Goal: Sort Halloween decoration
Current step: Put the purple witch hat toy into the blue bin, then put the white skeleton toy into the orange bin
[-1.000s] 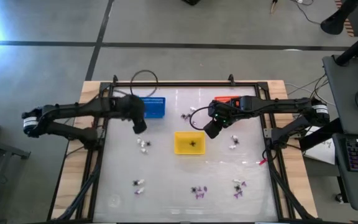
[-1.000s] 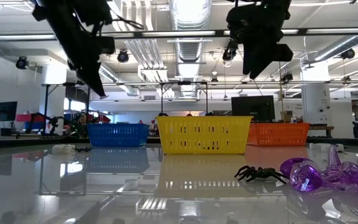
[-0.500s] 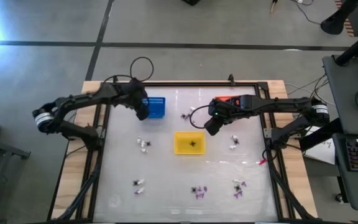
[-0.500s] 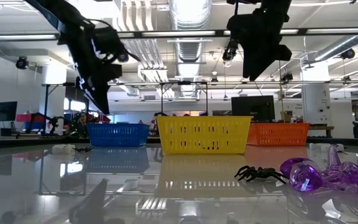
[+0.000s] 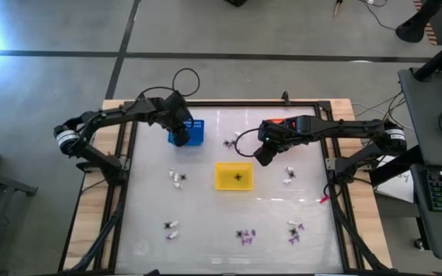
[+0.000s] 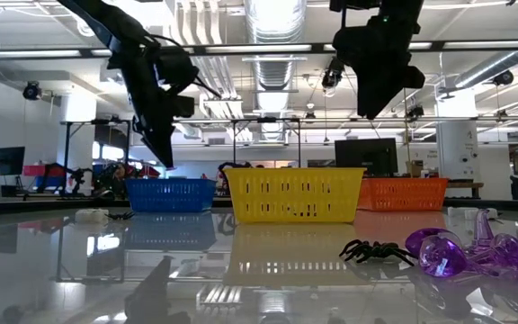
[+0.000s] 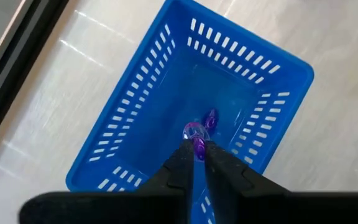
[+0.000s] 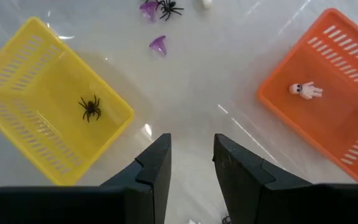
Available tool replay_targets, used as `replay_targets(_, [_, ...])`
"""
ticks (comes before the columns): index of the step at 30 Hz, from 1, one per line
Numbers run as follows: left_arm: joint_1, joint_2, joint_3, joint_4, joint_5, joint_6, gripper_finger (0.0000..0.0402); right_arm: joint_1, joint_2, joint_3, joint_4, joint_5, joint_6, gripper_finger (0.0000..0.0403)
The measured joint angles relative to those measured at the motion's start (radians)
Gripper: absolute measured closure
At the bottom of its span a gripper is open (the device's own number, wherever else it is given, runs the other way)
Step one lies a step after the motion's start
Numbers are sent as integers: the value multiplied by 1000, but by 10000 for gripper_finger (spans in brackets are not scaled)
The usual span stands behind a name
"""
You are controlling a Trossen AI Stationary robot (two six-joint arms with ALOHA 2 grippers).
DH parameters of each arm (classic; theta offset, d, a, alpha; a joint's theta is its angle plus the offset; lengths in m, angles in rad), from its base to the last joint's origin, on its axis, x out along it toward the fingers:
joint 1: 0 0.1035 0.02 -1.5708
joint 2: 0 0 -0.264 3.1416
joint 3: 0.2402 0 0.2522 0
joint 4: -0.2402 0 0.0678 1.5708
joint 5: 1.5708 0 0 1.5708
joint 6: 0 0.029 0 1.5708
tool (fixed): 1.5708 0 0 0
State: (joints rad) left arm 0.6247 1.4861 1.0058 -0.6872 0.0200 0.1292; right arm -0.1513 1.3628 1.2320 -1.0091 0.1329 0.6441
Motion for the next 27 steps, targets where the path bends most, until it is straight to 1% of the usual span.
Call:
replay_targets(9, [1, 0, 0, -6, 0, 9, 327, 0, 0, -3, -41, 3, -1, 291])
replay_targets(14, [1, -17, -2, -13, 0, -14, 311, 0, 0, -5, -92, 43, 22, 291])
replay_targets(18, [-3, -55, 13, -43, 0, -35, 308, 0, 0, -5, -162, 105, 105, 291])
replay_targets(20, [-5, -78, 39, -60, 0, -33, 308, 0, 0, -5, -200, 111, 149, 291])
replay_targets(27, [-6, -149, 127, -122, -3, 59, 308, 10, 0, -6, -261, 130, 299, 291])
